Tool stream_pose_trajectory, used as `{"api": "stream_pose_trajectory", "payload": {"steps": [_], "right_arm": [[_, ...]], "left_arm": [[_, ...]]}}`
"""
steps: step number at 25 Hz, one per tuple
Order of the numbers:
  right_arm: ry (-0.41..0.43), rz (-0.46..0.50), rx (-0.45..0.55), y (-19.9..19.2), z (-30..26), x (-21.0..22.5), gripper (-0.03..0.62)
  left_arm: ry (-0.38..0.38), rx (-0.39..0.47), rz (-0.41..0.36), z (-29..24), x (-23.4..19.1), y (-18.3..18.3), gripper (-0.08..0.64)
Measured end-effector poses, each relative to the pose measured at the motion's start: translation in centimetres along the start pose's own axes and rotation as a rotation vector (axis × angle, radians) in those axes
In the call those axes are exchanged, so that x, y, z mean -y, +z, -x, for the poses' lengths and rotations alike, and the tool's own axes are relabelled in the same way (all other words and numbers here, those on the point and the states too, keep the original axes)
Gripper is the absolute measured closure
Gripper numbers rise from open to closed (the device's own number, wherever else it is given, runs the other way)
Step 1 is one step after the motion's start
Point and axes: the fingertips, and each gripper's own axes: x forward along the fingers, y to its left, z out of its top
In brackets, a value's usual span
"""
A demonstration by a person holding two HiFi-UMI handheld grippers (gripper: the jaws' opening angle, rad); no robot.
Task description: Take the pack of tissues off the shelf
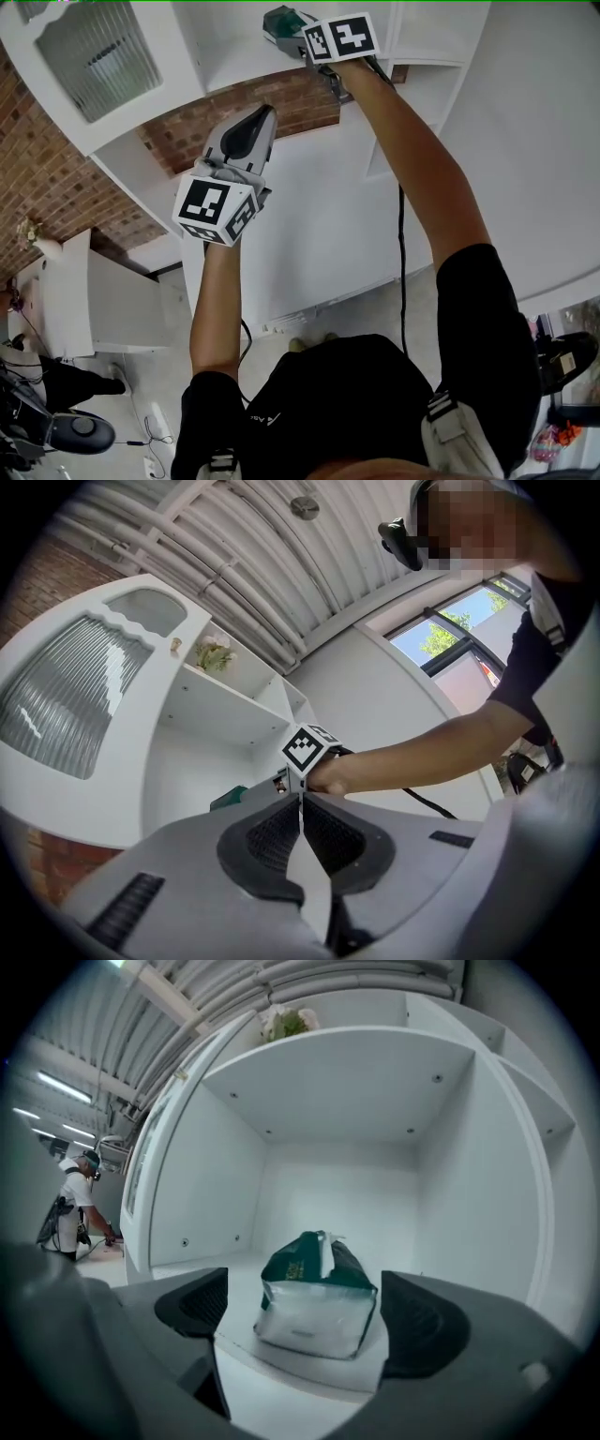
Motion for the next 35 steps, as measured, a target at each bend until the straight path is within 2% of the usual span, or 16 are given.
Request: {"api": "stream_pose_trajectory", "payload": {"steps": [5,11,15,18,20,23,25,29,35], "right_arm": [[-0.035,0.026,-0.066,0.1,-2.2,1.2,0.09],[-0.013,0.015,-0.146,-0.8,-4.3,1.2,0.089],[-0.051,0.024,-0.186,-1.7,-5.3,1.5,0.091],[-0.077,0.047,-0.201,-1.9,-5.4,1.6,0.103],[-0.083,0.068,-0.204,-1.8,-5.4,1.5,0.136],[-0.087,0.085,-0.185,-1.5,-5.0,1.4,0.22],[-0.09,0.089,-0.165,-1.3,-4.8,1.3,0.252],[-0.096,0.081,-0.109,-0.9,-3.8,1.1,0.276],[-0.088,0.058,0.041,-0.2,-0.3,0.9,0.282]], "left_arm": [[0.001,0.003,-0.004,0.7,-1.6,-0.1,0.551],[0.0,0.004,-0.002,1.0,-3.1,-0.6,0.551],[-0.006,0.002,-0.001,0.9,-3.6,-1.0,0.551],[-0.011,0.0,0.004,0.9,-3.7,-1.4,0.551],[-0.014,-0.002,0.008,1.0,-3.7,-1.5,0.551],[-0.021,-0.005,0.011,1.0,-3.6,-1.7,0.551],[-0.024,-0.008,0.011,1.0,-3.6,-1.9,0.551],[-0.027,-0.011,0.009,1.1,-3.7,-1.9,0.551],[-0.035,-0.002,0.002,0.7,-3.3,-1.2,0.551]]}}
